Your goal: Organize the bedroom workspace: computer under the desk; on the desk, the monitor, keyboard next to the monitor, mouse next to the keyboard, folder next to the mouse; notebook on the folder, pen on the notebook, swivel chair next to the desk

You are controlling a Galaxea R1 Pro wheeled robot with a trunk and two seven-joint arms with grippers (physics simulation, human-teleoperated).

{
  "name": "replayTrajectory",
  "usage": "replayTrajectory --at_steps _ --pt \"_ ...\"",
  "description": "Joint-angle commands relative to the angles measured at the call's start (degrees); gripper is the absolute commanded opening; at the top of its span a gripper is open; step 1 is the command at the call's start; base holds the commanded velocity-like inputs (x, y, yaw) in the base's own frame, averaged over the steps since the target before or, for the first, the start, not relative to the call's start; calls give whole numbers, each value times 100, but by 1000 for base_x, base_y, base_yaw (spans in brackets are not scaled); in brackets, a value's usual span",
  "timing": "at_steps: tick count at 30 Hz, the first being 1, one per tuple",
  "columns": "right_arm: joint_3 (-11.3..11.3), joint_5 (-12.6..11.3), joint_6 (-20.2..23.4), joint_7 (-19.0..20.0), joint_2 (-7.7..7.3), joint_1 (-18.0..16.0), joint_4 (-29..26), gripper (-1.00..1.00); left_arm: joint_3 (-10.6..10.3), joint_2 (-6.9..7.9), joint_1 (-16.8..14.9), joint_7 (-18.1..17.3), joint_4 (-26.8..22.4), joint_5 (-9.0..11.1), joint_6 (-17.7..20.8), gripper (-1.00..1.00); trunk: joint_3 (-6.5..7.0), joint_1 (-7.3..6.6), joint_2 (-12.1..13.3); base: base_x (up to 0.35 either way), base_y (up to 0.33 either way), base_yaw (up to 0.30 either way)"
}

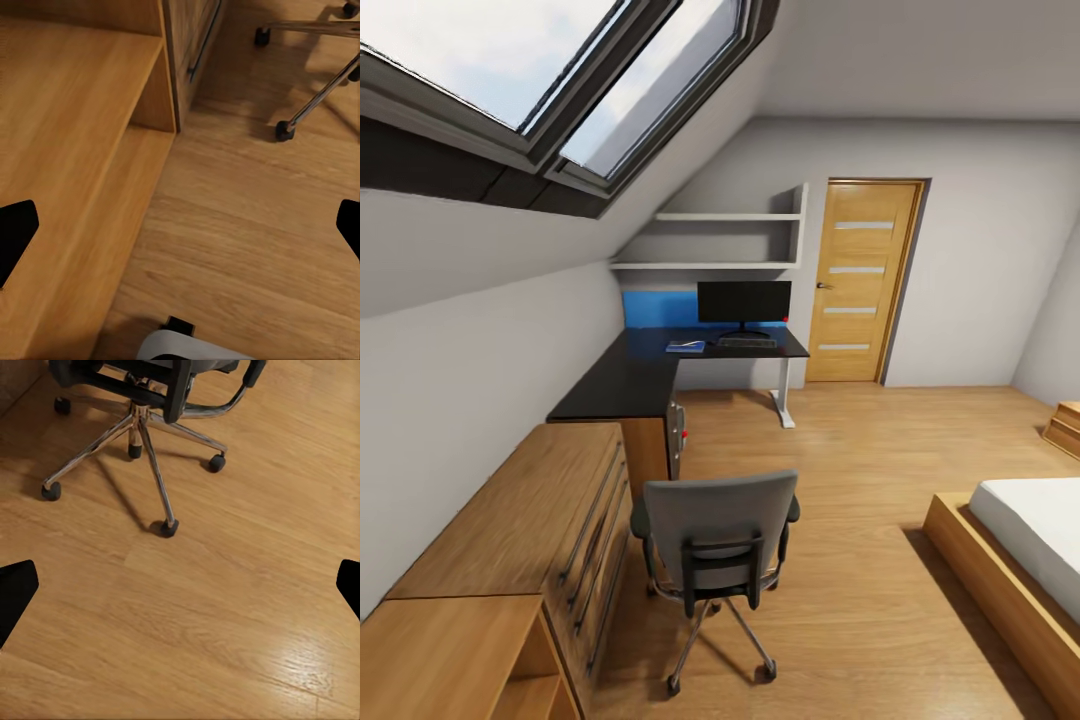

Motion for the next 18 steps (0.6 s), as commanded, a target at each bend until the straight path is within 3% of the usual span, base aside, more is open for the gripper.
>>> replayTrajectory --at_steps 1,8,18 --pt "50 -13 -13 -34 2 -2 8 100 -50 1 -2 31 3 34 -14 100 -2 2 -4 0 178 0" --pt "50 -13 -13 -34 2 -2 8 100 -50 1 -2 31 3 34 -15 100 -2 2 -4 0 196 0" --pt "50 -12 -13 -34 2 -2 8 100 -50 1 -2 30 3 34 -14 100 -2 2 -4 0 44 0"
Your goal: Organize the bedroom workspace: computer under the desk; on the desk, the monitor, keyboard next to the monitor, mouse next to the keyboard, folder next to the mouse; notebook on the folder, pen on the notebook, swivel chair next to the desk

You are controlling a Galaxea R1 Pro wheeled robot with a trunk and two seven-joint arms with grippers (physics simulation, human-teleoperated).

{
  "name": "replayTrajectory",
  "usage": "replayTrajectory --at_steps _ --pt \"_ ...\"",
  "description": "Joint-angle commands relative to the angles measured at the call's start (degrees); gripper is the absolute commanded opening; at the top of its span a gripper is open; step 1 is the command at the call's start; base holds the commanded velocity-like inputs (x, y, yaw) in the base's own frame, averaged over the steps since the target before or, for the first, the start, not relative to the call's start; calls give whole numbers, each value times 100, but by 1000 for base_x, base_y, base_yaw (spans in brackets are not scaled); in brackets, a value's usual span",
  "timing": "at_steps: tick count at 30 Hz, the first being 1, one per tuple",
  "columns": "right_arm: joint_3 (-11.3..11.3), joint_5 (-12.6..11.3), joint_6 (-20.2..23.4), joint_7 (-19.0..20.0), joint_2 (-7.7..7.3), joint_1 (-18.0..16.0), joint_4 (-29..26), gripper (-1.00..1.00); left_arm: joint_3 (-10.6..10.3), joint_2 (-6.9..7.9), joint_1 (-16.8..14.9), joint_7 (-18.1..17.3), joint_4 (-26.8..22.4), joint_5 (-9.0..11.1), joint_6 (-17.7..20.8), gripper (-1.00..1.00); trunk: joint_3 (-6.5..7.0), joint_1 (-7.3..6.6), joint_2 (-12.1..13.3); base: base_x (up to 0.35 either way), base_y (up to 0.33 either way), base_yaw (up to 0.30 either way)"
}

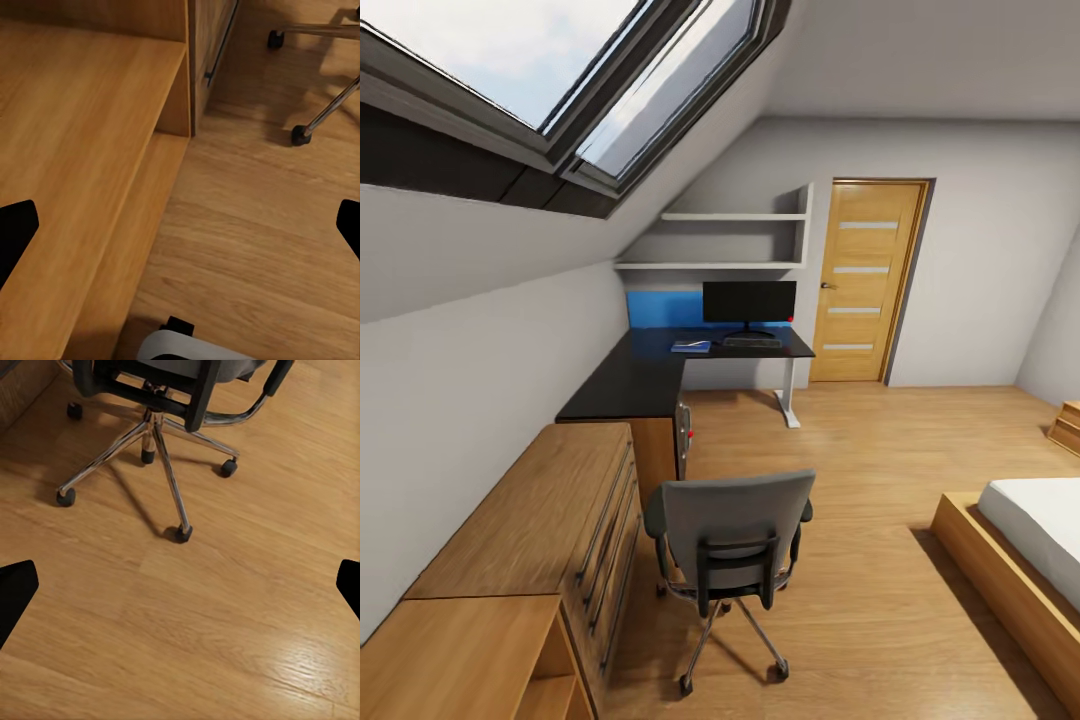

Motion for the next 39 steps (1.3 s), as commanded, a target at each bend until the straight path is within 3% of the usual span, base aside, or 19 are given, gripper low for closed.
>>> replayTrajectory --at_steps 1,37,39 --pt "50 -12 -13 -33 2 -2 8 100 -50 1 -2 32 3 34 -18 100 -2 2 -4 0 8 0" --pt "49 -22 39 -60 2 -2 17 100 -57 -14 -2 44 -5 36 -37 100 -2 2 -4 0 1 0" --pt "49 -22 39 -59 5 -2 17 100 -57 -18 -2 50 -5 37 -35 100 -38 46 -84 0 0 0"
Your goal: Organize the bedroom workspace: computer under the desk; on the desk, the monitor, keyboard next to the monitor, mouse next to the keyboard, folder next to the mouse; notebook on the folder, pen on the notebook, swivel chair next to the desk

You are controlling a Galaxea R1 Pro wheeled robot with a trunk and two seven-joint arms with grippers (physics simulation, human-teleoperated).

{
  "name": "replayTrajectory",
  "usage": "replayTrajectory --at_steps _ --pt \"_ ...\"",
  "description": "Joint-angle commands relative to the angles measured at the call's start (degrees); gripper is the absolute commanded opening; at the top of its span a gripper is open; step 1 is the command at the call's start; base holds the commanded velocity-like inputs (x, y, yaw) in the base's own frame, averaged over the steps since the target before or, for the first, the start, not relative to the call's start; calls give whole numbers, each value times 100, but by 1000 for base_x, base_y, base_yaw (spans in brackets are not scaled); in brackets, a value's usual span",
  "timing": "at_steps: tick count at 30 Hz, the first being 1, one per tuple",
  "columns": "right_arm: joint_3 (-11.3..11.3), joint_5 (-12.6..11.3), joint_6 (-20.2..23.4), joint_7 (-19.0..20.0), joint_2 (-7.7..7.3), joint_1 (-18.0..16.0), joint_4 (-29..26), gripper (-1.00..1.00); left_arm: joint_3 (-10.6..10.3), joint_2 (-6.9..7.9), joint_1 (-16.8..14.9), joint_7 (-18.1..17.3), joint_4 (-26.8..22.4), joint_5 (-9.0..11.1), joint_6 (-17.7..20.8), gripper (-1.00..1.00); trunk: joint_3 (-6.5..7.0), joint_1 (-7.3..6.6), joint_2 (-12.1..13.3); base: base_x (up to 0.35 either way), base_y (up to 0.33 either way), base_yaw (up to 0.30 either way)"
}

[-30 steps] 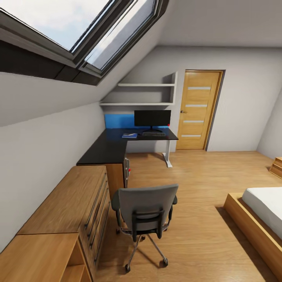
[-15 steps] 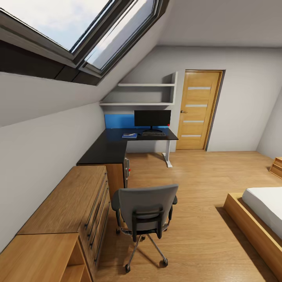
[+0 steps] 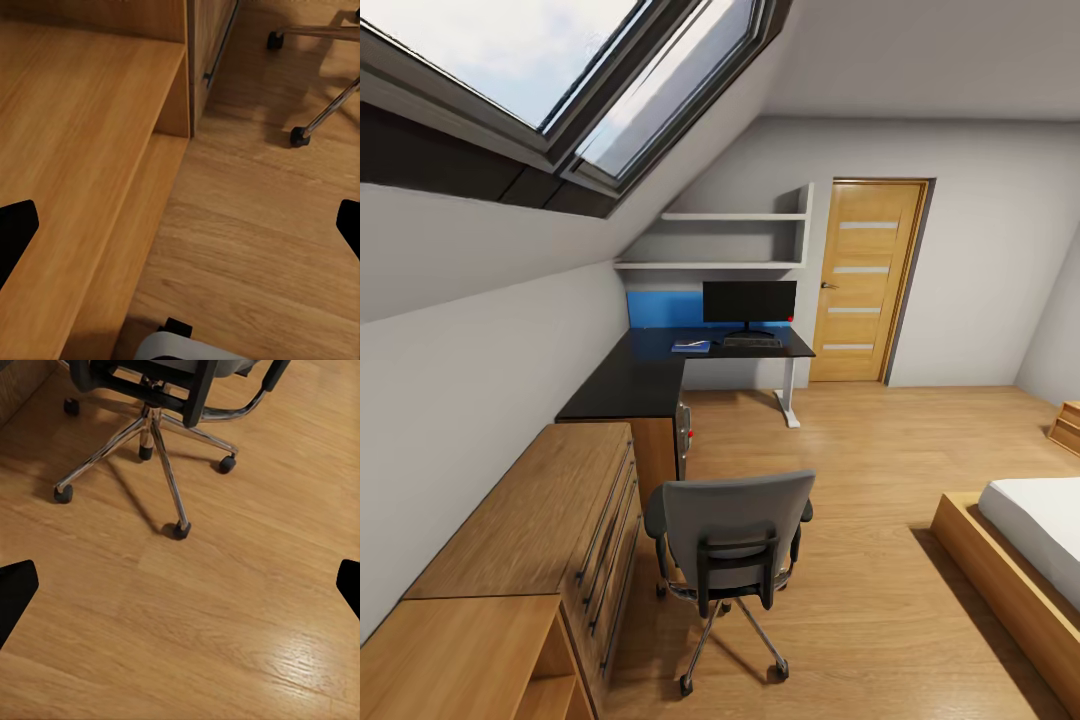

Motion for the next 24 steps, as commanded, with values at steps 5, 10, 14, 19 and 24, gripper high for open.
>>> replayTrajectory --at_steps 5,10,14,19,24 --pt "46 -18 -10 -37 6 -2 4 100 -47 -4 -2 55 2 39 -7 100 -93 112 -206 0 0 0" --pt "41 -29 48 -40 10 -2 -4 100 -44 0 -2 63 2 46 -2 100 -182 222 -407 0 0 0" --pt "33 -32 215 -41 13 -2 -15 100 -42 2 -2 62 2 49 115 100 -254 310 -567 0 0 0" --pt "32 -30 249 -41 13 -2 -17 100 -42 2 -2 48 1 49 273 100 -344 420 -768 0 0 0" --pt "32 -30 263 -41 15 -2 -17 100 -42 -2 -2 38 -5 49 329 100 -434 530 -968 0 0 0"
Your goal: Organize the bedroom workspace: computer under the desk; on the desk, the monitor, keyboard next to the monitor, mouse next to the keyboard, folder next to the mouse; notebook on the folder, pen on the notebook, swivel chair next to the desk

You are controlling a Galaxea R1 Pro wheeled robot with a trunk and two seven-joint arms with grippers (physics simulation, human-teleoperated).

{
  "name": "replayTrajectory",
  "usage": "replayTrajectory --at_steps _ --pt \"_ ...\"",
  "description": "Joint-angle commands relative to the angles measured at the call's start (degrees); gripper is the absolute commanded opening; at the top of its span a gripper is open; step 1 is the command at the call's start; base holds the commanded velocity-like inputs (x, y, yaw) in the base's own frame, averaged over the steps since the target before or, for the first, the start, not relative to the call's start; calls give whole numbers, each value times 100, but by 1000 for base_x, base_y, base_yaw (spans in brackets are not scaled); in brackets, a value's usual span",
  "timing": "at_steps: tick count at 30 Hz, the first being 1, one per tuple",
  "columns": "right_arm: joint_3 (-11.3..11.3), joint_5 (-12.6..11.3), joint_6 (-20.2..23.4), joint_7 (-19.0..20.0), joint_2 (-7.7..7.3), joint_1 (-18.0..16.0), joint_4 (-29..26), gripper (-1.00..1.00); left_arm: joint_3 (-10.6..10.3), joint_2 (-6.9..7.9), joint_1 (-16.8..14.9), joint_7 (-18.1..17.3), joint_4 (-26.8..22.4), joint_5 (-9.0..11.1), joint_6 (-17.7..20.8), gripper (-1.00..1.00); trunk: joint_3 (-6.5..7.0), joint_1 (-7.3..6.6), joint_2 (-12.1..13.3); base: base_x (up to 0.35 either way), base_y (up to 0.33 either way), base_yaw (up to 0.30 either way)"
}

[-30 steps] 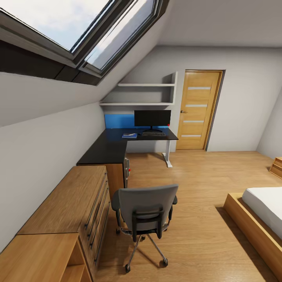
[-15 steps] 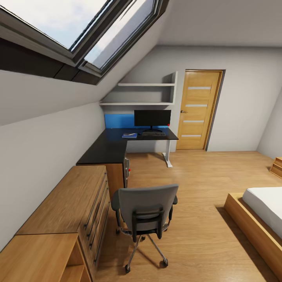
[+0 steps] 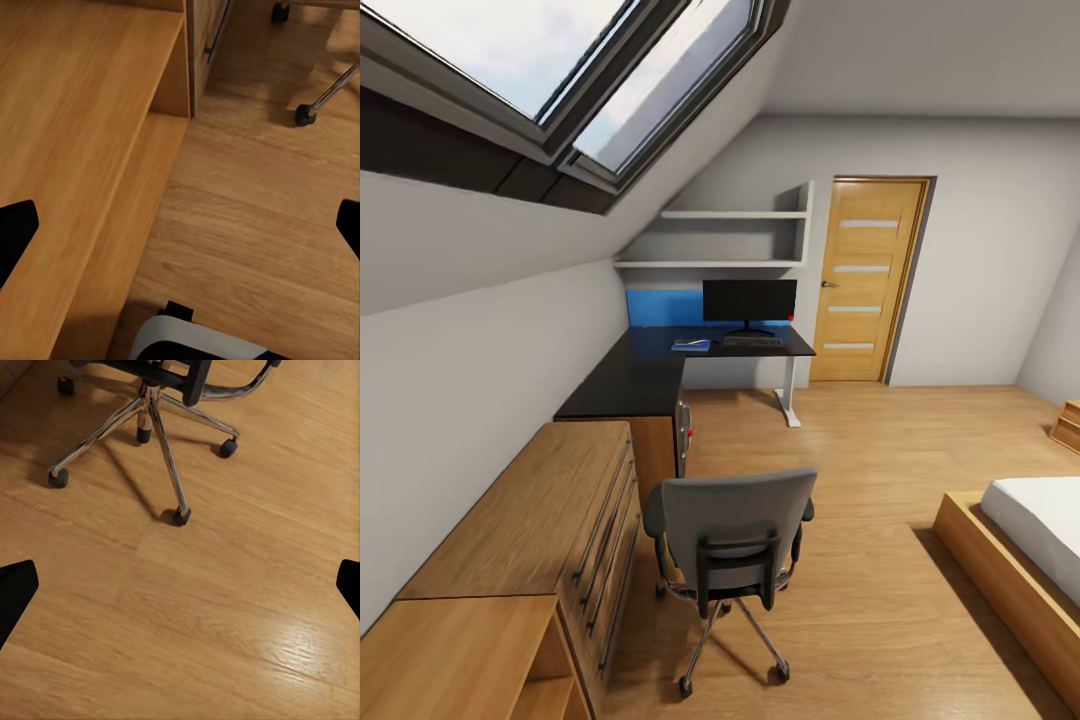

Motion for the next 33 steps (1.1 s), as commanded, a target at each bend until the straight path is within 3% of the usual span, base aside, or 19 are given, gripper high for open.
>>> replayTrajectory --at_steps 1,33 --pt "49 -16 -10 -31 -1 -5 7 100 -48 4 -5 29 1 34 -5 100 -30 25 -51 0 0 0" --pt "49 2 -9 -39 3 -5 7 100 -44 16 -5 79 -20 45 -4 100 -604 728 -1335 0 0 0"
